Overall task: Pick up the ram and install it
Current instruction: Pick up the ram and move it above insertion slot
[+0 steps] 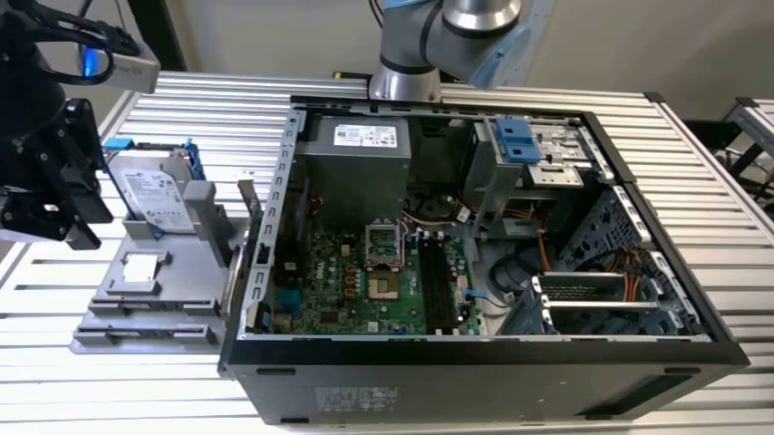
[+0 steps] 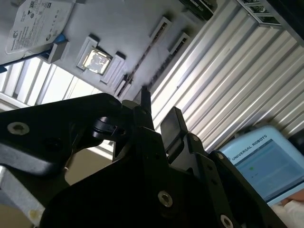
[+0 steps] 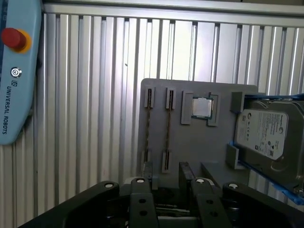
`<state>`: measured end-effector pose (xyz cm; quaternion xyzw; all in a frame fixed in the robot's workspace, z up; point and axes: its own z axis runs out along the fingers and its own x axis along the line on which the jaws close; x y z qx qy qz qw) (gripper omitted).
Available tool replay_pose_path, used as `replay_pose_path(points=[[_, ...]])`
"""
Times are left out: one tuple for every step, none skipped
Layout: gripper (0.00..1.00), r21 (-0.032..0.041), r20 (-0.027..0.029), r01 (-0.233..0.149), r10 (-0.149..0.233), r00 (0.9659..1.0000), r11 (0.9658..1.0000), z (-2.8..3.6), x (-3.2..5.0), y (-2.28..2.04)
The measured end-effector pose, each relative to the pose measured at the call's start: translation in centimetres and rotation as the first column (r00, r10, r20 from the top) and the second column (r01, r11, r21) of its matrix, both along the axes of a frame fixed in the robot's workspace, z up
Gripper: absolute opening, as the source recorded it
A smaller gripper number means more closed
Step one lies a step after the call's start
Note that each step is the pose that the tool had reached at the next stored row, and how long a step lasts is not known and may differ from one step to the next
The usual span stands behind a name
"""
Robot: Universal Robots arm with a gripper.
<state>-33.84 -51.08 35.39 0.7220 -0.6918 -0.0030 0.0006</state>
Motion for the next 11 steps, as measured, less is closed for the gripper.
replay_pose_path(points=[[1.0,0.0001,0.0002,0.0,0.0,1.0,1.0,-0.19,-0.01,0.0],[1.0,0.0001,0.0001,0.001,-0.001,1.0,1.0,-0.37,-0.04,0.0],[1.0,0.0,0.0,0.004,-0.004,1.0,1.0,-0.55,-0.08,0.0],[1.0,-0.0001,-0.0003,0.009,-0.009,1.0,1.0,-0.71,-0.11,0.0],[1.0,-0.0001,-0.0004,0.015,-0.015,0.9999,0.9999,-0.87,-0.13,0.0],[1.0,-0.0001,-0.0006,0.021,-0.021,0.9998,0.9998,-1.02,-0.16,0.0],[1.0,0.0001,-0.0008,0.026,-0.026,0.9997,0.9997,-1.17,-0.18,0.0],[1.0,0.0,-0.0013,0.031,-0.031,0.9995,0.9995,-1.32,-0.19,0.0],[1.0,-0.0001,-0.0019,0.035,-0.035,0.9994,0.9994,-1.45,-0.21,0.0],[1.0,-0.0001,-0.0027,0.04,-0.04,0.9992,0.9992,-1.59,-0.22,0.0],[1.0,-0.0002,-0.0035,0.044,-0.044,0.999,0.999,-1.72,-0.24,0.0]])
